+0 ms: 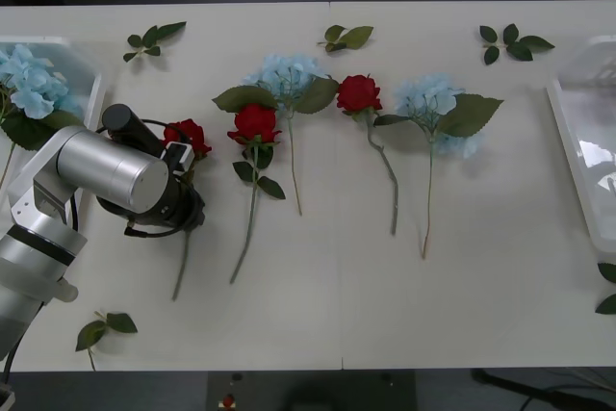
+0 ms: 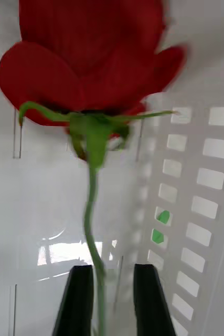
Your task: Put the red flowers into the right box and the blue flowers into the left box
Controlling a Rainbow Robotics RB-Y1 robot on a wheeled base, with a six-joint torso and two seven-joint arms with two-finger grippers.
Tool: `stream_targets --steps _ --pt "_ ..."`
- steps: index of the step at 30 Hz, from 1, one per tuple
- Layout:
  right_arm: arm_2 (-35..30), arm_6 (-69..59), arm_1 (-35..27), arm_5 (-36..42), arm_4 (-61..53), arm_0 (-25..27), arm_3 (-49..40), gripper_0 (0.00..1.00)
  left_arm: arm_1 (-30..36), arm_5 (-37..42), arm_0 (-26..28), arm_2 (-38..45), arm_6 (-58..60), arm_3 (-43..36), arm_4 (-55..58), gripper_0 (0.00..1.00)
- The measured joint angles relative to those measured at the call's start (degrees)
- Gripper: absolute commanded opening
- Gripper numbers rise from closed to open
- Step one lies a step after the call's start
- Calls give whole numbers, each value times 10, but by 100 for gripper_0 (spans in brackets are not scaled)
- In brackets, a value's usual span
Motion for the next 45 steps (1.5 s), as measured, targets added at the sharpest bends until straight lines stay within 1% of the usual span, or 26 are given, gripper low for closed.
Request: stream_targets --steps 1,2,3,5,6,10,14,18,22,26,29,32,36,40,45 --pt "0 0 0 0 -3 0 0 74 0 0 0 0 0 0 0 0" --pt "0 0 0 0 -5 0 0 85 0 0 0 0 0 0 0 0" --pt "0 0 0 0 -6 0 0 92 0 0 0 0 0 0 0 0" --pt "0 0 0 0 -8 0 0 99 0 0 0 0 0 0 0 0" --pt "0 0 0 0 -14 0 0 100 0 0 0 0 0 0 0 0" --pt "0 0 0 5 -53 0 -3 100 0 0 -1 0 0 0 0 0" --pt "0 0 0 56 -115 0 -30 100 0 0 -7 0 1 0 2 0" --pt "-4 0 -1 117 -187 0 -90 100 0 -7 -15 10 1 -9 14 0" --pt "-27 0 -1 179 -255 0 -153 100 0 -6 -16 51 0 -37 40 0" --pt "-35 -11 -1 201 -303 0 -212 100 0 -6 -16 115 -9 -50 99 0" --pt "-33 -48 -5 223 -356 2 -260 100 0 -6 -16 159 -51 -50 143 0" --pt "-32 -93 -24 224 -415 17 -323 100 0 -6 -15 194 -116 -50 205 0" --pt "-53 -135 -48 219 -460 57 -398 100 0 12 -15 231 -175 -50 294 0" --pt "-89 -168 -50 198 -494 101 -434 100 0 20 -15 247 -224 -50 384 0" --pt "-104 -178 -42 153 -521 143 -456 100 0 20 -15 247 -242 -51 503 0"
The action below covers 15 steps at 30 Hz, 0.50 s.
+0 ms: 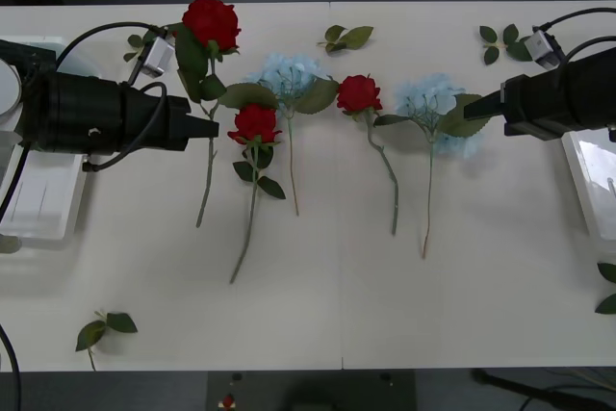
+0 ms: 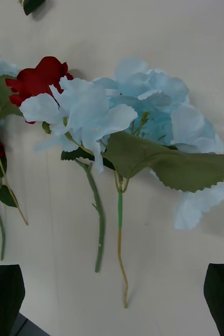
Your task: Put the red flowers into the right box and the blue flowers into the left box
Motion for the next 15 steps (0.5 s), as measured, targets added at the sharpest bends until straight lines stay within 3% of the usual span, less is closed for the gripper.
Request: stream_targets --steps 7,15 --pt "-19 0 33 -9 -26 23 0 100 0 0 0 -4 0 0 143 0" --pt "-39 0 42 -9 -177 35 -10 100 0 -17 -6 -40 0 -1 230 0"
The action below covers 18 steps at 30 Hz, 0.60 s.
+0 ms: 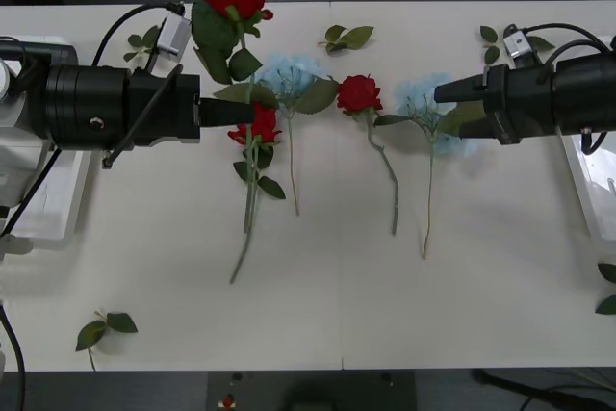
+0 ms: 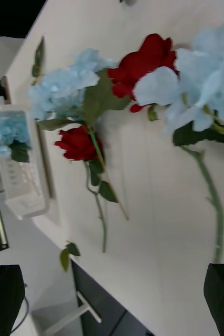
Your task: Put the red flowers into the right box and the blue flowers into the left box
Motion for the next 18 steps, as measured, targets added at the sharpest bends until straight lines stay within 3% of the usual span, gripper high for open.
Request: stream_targets --steps 7,18 --pt "-59 25 0 1 -66 64 -59 100 0 -47 -41 -50 0 0 29 0" --pt "-48 340 15 90 -207 109 -37 100 -30 -61 -74 -62 0 0 31 0"
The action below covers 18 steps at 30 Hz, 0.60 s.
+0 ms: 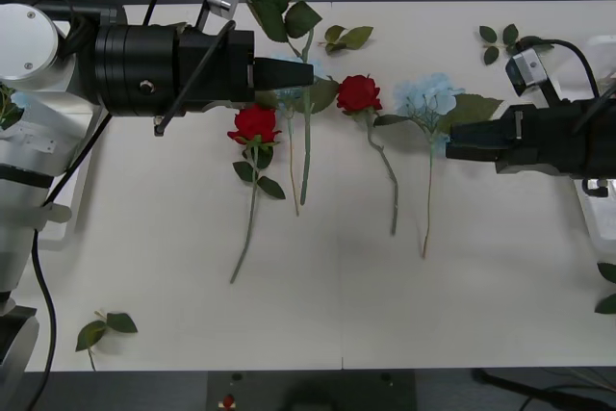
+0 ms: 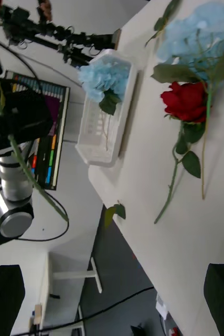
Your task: Put the red flowers into the right box and the blue flowers into the left box
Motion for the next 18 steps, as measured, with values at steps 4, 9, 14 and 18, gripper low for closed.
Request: stream_targets --steps 4,9,14,18 --pt "0 148 35 35 -44 0 34 100 -6 0 0 0 0 0 0 0" --pt "0 203 86 37 -77 18 37 100 -6 0 0 0 0 0 6 0" --pt "-4 290 148 37 -81 44 35 100 -6 0 0 0 0 0 8 0" --pt "-11 311 203 37 -61 50 35 100 -6 0 0 0 0 0 8 0"
